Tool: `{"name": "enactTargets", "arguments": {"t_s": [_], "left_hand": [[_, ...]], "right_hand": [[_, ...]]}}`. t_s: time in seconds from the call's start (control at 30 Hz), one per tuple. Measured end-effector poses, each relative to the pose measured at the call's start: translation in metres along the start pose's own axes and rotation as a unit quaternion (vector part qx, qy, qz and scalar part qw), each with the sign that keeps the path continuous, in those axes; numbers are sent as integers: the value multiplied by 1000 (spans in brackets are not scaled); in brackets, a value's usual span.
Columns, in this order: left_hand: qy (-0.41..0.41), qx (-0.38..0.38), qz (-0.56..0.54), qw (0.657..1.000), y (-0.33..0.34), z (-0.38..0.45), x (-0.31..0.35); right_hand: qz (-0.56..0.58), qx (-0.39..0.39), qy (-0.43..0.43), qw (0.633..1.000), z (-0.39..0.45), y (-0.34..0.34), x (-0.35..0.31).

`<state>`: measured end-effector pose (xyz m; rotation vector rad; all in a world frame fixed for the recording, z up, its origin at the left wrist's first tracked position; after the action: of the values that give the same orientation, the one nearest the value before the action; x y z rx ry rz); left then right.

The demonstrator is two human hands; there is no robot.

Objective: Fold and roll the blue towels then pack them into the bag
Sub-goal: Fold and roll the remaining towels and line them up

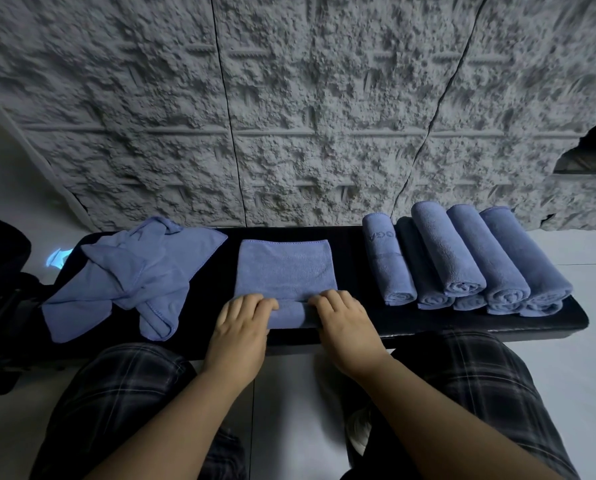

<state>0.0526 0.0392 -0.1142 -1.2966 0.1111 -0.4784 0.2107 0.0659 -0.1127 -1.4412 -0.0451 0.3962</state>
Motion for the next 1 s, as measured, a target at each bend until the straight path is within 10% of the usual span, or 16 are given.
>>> {"name": "enactTargets", "arguments": {"t_s": [0.43, 1.0], "left_hand": [[-24, -99, -70, 992, 1, 4, -16], [-7, 55, -16, 998, -11, 5, -7]], "right_hand": [[228, -224, 157, 934, -3, -11, 15], [78, 20, 50, 996, -2, -18, -1]]}}
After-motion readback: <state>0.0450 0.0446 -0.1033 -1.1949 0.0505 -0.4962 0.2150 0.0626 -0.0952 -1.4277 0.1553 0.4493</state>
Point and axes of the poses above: each hand's wrist, its own z-axis towards the middle knuckle, its own y-axis out of the palm, x = y × z, the point moved 5 cm from there along z, towards the middle knuckle, and after that the axes turned 10 degrees about y, right-handed, at the moved point
